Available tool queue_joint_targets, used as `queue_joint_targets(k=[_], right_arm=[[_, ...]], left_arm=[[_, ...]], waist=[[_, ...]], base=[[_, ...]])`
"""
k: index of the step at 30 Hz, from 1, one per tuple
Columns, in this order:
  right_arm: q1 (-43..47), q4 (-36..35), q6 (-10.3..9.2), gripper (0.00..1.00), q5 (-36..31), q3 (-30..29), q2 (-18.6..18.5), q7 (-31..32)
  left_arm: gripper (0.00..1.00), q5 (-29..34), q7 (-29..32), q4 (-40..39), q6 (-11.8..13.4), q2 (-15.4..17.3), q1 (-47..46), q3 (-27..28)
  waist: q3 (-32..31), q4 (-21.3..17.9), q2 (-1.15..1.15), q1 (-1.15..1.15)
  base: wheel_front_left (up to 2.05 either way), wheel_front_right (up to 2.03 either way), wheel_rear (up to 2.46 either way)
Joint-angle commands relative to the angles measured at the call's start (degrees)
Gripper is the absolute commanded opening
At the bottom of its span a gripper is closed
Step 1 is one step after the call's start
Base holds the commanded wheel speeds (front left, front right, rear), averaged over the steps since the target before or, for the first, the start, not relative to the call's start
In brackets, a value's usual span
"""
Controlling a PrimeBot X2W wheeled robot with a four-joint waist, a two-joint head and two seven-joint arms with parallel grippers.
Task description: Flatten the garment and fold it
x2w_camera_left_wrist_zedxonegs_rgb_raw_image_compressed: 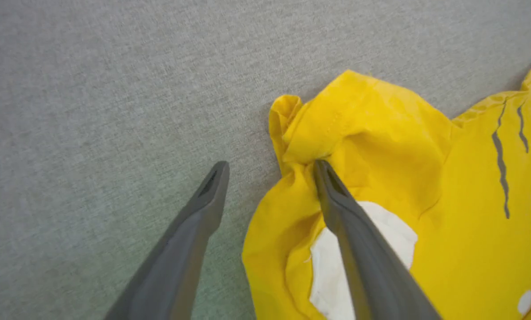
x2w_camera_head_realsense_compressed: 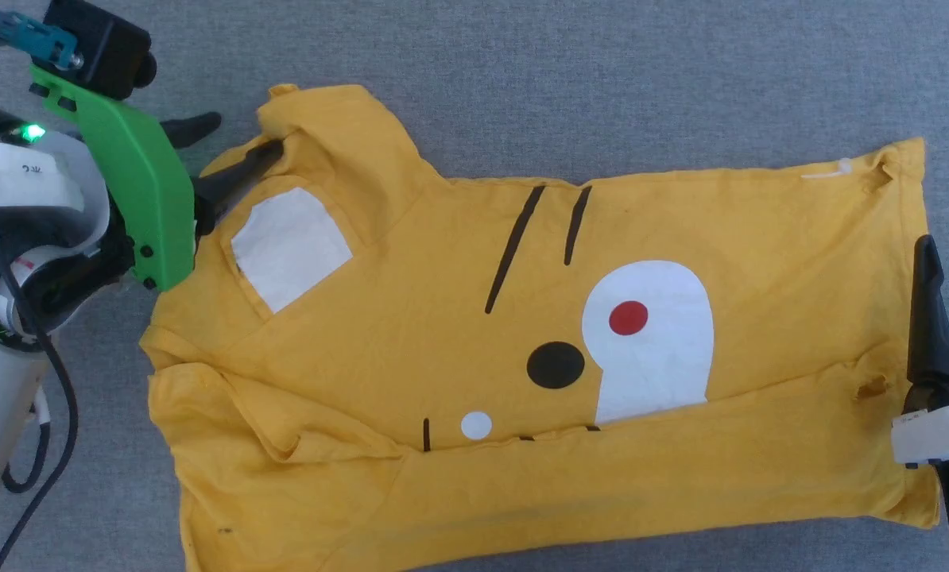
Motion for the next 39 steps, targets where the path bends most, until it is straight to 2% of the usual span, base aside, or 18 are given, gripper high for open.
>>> queue_joint_targets(k=[1,3,4,5,6,7,12,19,23,27,34,39], right_arm=[[-1.4,-0.5,-0.09,1.00,0.2,0.1,0.0,-0.1],[-1.7,-0.6,-0.09,1.00,0.1,0.3,0.0,0.1],[-1.7,-0.7,-0.09,1.00,0.1,0.3,0.0,0.2],[-1.8,-0.8,-0.09,1.00,0.0,0.3,0.0,0.3],[-1.8,-0.9,-0.09,1.00,0.0,0.3,0.0,0.4],[-1.9,-1.1,-0.09,1.00,-0.1,0.3,0.0,0.6],[-2.6,-1.4,-0.09,1.00,-0.5,0.4,0.0,1.0],[-5.7,-2.8,-0.09,1.00,-3.4,2.7,0.0,1.4],[-9.4,-3.3,-0.09,1.00,-4.4,4.2,0.0,3.9],[-13.5,-1.6,-0.09,1.00,-5.1,2.2,-0.7,9.4],[-16.4,1.2,-0.09,1.00,-5.0,-4.7,-1.1,24.7],[-16.9,2.5,-0.09,1.00,-5.4,-7.6,-1.7,28.8]], left_arm=[[1.00,-0.1,0.6,0.8,-0.4,1.0,-0.7,-0.6],[1.00,-0.8,2.3,2.0,-0.4,1.3,-0.3,-1.6],[0.91,-1.6,3.6,2.6,-0.4,1.3,0.0,-2.1],[0.49,-2.1,4.6,2.8,-0.3,1.3,0.2,-2.4],[0.35,-2.5,5.4,2.8,-0.3,1.3,0.3,-2.7],[0.00,-2.7,5.8,2.8,-0.3,1.3,0.3,-2.9],[0.00,-1.8,3.7,2.6,-0.3,1.0,0.0,-3.4],[0.00,0.5,-8.1,4.4,-0.4,-0.9,-0.6,-1.0],[0.00,0.7,-14.0,4.4,0.0,-1.7,1.1,1.1],[0.00,1.0,-18.0,3.9,1.0,-2.4,3.4,2.5],[0.00,0.9,-19.9,3.9,1.5,-4.0,5.0,2.1],[0.00,0.9,-20.1,4.4,1.5,-4.5,4.6,1.6]], waist=[[0.7,-0.4,0.00,-0.01],[1.0,-0.4,0.00,-0.01],[1.1,-0.4,0.00,-0.01],[1.2,-0.3,0.00,-0.01],[1.3,-0.3,0.00,-0.01],[1.4,-0.2,0.00,-0.01],[1.3,0.1,0.00,-0.01],[-0.6,1.1,0.00,-0.01],[-1.8,2.0,0.00,-0.01],[-2.2,3.4,0.00,-0.01],[-1.5,5.8,0.00,-0.01],[-1.0,6.5,0.00,-0.01]], base=[[0.00,0.00,0.00],[0.00,0.00,0.00],[0.00,0.00,0.00],[0.00,0.00,0.00],[0.00,0.00,0.00],[0.00,0.00,0.00],[0.00,0.00,0.00],[0.00,0.00,0.00],[0.00,0.00,0.00],[0.00,0.00,0.00],[0.00,0.00,0.00],[0.00,0.00,0.00]])
